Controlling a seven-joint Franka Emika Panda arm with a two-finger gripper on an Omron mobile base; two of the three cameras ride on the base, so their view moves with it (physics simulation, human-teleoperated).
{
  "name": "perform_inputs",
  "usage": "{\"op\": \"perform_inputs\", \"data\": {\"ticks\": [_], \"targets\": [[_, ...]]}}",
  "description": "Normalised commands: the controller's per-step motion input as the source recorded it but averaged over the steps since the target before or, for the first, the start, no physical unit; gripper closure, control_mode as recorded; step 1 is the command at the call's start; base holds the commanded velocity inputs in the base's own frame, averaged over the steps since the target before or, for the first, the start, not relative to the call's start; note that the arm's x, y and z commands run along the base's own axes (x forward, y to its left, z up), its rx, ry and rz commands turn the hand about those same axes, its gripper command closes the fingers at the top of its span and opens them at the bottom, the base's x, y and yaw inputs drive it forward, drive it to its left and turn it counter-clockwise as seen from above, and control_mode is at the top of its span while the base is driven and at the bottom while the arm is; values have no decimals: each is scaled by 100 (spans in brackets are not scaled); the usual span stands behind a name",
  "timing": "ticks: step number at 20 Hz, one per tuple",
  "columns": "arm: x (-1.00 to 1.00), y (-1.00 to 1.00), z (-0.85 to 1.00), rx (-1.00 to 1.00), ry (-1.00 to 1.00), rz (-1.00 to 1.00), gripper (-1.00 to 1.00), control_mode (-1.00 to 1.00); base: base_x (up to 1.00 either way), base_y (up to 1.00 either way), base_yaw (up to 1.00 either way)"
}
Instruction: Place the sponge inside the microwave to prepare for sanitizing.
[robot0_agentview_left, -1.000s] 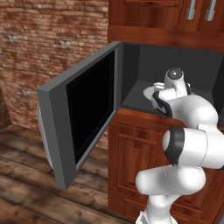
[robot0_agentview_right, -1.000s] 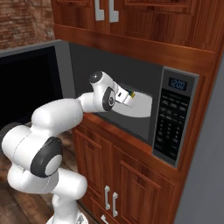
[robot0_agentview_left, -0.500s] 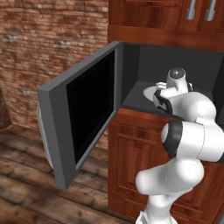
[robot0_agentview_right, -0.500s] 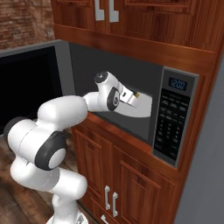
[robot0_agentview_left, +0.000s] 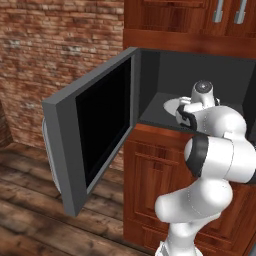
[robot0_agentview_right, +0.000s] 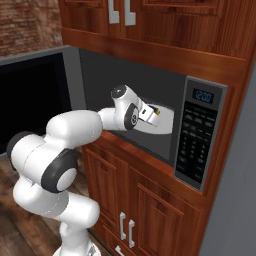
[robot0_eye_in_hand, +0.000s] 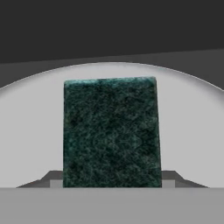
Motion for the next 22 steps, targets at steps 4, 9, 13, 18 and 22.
{"op": "perform_inputs", "data": {"ticks": [4,9,13,18,22], "targets": [[8,0,-28,3,0,0,100,-100,0,0,0],[9,0,-3,0,0,0,-100,-100,0,0,0],[5,0,0,0,0,0,-100,-100,0,0,0],[0,0,0,0,-2,0,-100,-100,0,0,0],[0,0,0,0,-7,0,-100,-100,0,0,0]]}}
